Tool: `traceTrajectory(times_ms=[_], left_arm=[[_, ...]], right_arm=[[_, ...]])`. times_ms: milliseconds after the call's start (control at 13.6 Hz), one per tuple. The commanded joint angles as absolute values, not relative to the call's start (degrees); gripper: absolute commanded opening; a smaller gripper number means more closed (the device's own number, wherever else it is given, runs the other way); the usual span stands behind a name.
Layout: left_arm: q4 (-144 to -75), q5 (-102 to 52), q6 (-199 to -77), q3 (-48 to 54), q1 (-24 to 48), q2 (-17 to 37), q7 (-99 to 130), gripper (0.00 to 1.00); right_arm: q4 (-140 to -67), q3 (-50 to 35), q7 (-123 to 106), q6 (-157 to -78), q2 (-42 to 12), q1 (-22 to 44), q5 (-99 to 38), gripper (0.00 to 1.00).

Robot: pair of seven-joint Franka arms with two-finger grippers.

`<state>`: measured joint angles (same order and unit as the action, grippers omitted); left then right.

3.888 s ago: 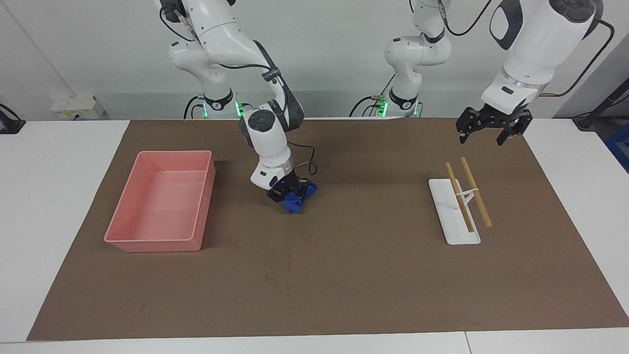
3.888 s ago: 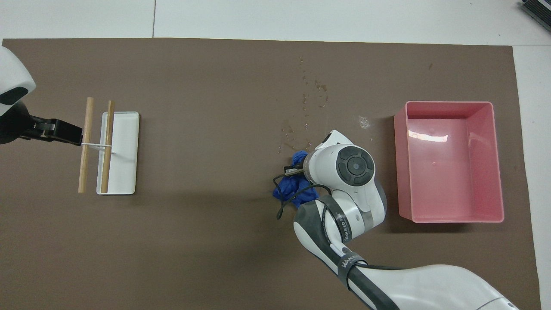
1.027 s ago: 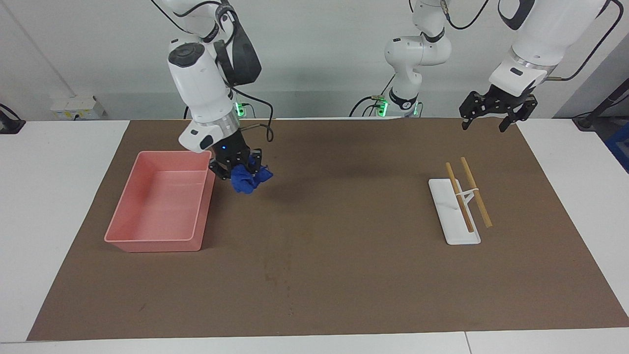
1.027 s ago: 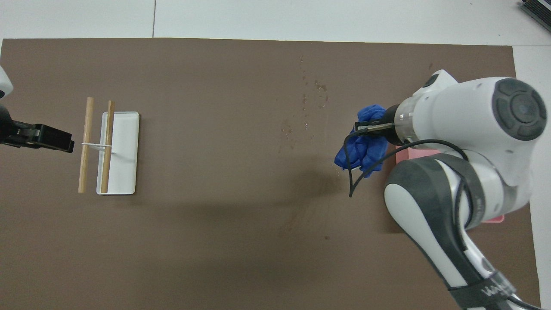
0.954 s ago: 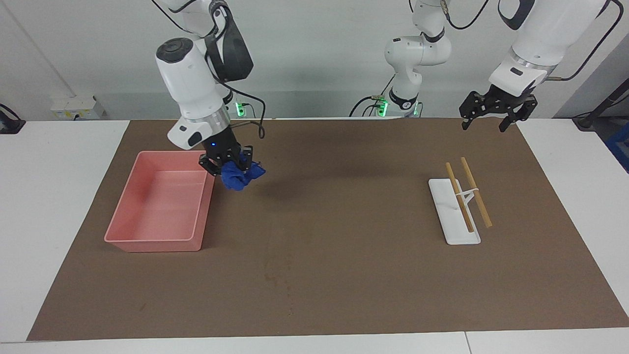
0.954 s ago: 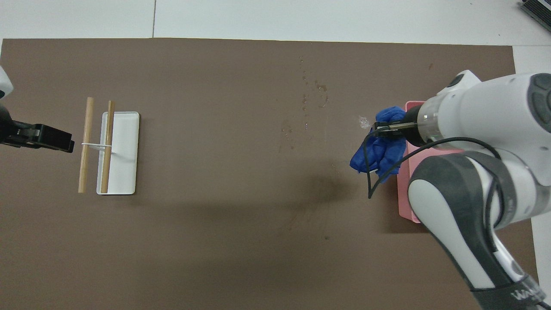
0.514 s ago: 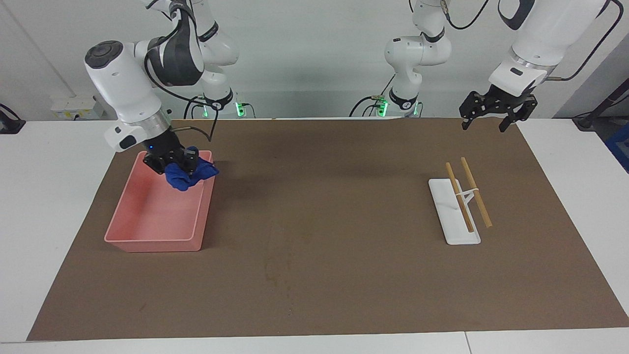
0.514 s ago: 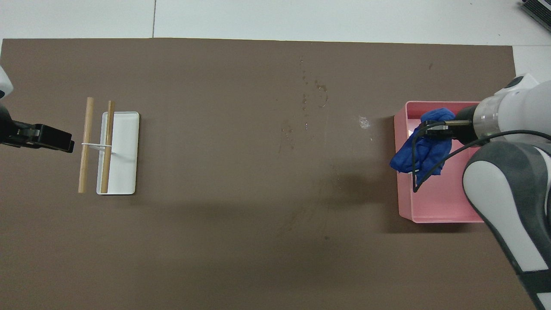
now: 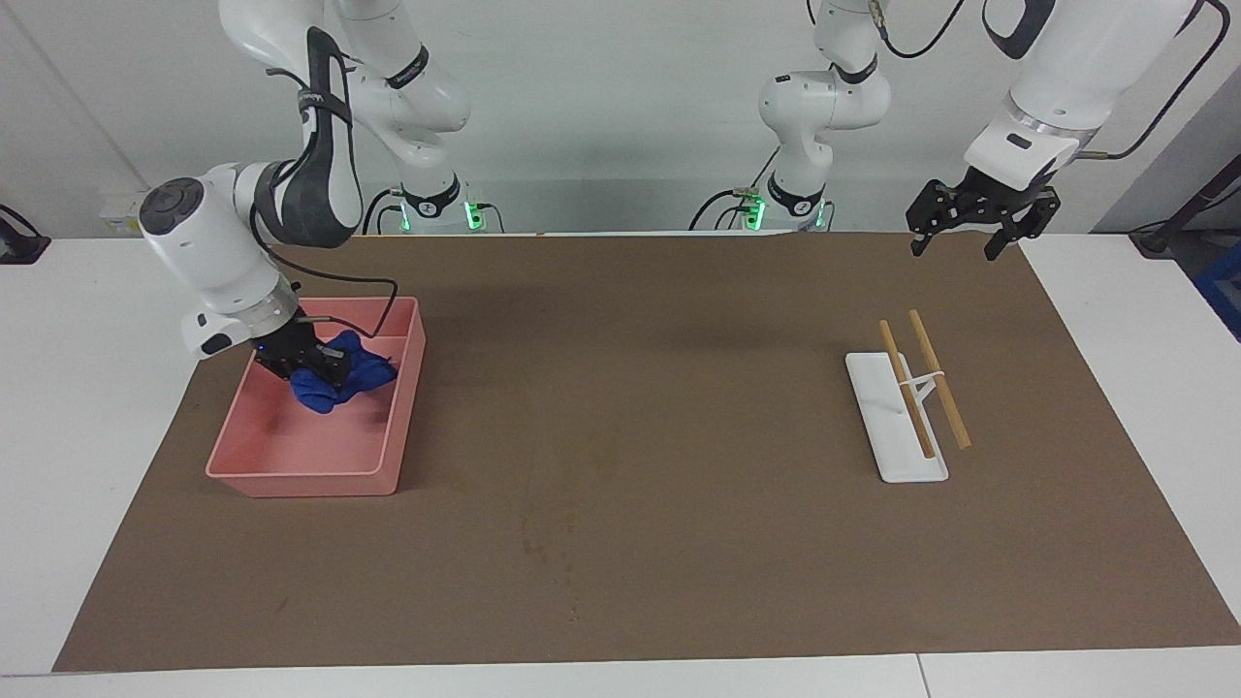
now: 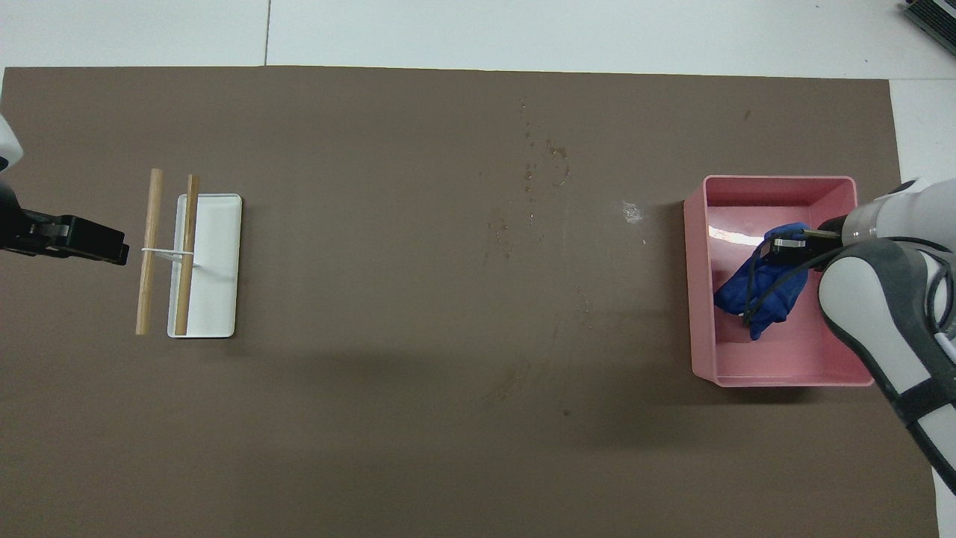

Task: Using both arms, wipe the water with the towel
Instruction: 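Open the right gripper to release the towel in the bin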

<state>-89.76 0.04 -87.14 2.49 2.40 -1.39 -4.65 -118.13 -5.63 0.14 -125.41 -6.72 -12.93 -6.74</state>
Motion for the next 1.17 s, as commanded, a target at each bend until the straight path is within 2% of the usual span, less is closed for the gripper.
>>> traceTrajectory(times_ms=[0,73,147,220,293,514,734,954,1100], left_arm=[[-91.1,1.0,-86.7,2.9,1.9,-2.8,-5.1,1.00],[-91.1,1.0,-86.7,2.9,1.9,-2.8,-5.1,1.00],[-91.1,1.0,-86.7,2.9,1.8,-2.8,-5.1,1.00],[-91.1,1.0,-86.7,2.9,1.8,-2.8,-5.1,1.00],[-91.1,1.0,-86.7,2.9,1.8,-2.7,-5.1,1.00],[-91.1,1.0,-86.7,2.9,1.8,-2.8,-5.1,1.00],[-91.1,1.0,-86.7,2.9,1.9,-2.8,-5.1,1.00],[-91.1,1.0,-86.7,2.9,1.9,-2.8,-5.1,1.00],[-91.1,1.0,-86.7,2.9,1.9,-2.8,-5.1,1.00]], right_arm=[[-122.2,-6.4,-0.4,-129.4,-5.2,-14.6,-5.3,0.00],[-123.3,-6.4,-0.4,-129.6,-5.0,-14.6,-5.3,0.00],[-123.7,-6.3,-0.6,-129.1,-4.7,-14.9,-5.0,0.35],[-123.7,-6.4,-0.2,-128.9,-4.7,-15.6,-4.9,0.83],[-123.1,-6.5,0.1,-128.8,-5.0,-15.2,-4.9,0.98],[-119.4,-6.5,1.8,-124.8,-4.9,-14.2,-4.8,0.98],[-110.9,-7.3,4.9,-112.1,-3.4,-13.8,-3.5,0.98],[-100.0,-7.6,8.4,-100.7,-3.4,-8.5,2.8,0.99],[-95.8,-7.6,14.5,-96.9,-3.3,-3.9,3.9,0.99]])
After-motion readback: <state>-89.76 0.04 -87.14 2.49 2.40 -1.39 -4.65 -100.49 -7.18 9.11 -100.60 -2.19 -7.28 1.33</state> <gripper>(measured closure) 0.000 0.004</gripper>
